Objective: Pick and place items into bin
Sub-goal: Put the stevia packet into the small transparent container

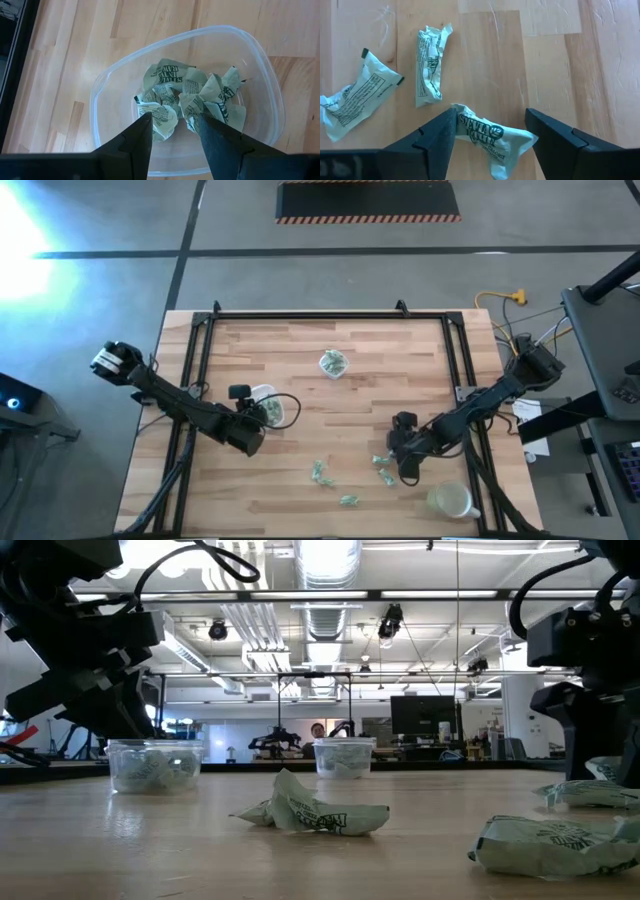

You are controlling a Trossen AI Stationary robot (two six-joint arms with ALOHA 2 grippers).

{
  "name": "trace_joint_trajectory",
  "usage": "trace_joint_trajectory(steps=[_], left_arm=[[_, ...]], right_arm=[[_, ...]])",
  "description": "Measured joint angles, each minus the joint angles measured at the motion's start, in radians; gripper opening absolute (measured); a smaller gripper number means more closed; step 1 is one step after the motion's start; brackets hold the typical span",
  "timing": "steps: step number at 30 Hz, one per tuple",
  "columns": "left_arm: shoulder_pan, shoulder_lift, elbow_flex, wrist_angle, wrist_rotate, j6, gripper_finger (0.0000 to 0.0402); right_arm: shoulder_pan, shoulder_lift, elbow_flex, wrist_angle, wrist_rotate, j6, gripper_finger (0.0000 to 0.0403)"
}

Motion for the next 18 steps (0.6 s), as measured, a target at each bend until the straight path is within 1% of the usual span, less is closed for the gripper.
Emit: trace_joint_trajectory(steps=[8, 18], left_arm=[[0.0, 0.0, 0.0, 0.005, 0.0, 0.0, 0.0144], [0.0, 0.0, 0.0, 0.007, 0.0, 0.0, 0.0144]], right_arm=[[0.0, -0.016, -0.001, -0.005, -0.005, 0.0, 0.0189], [0.0, -0.022, -0.003, -0.012, -0.005, -0.01, 0.0105]])
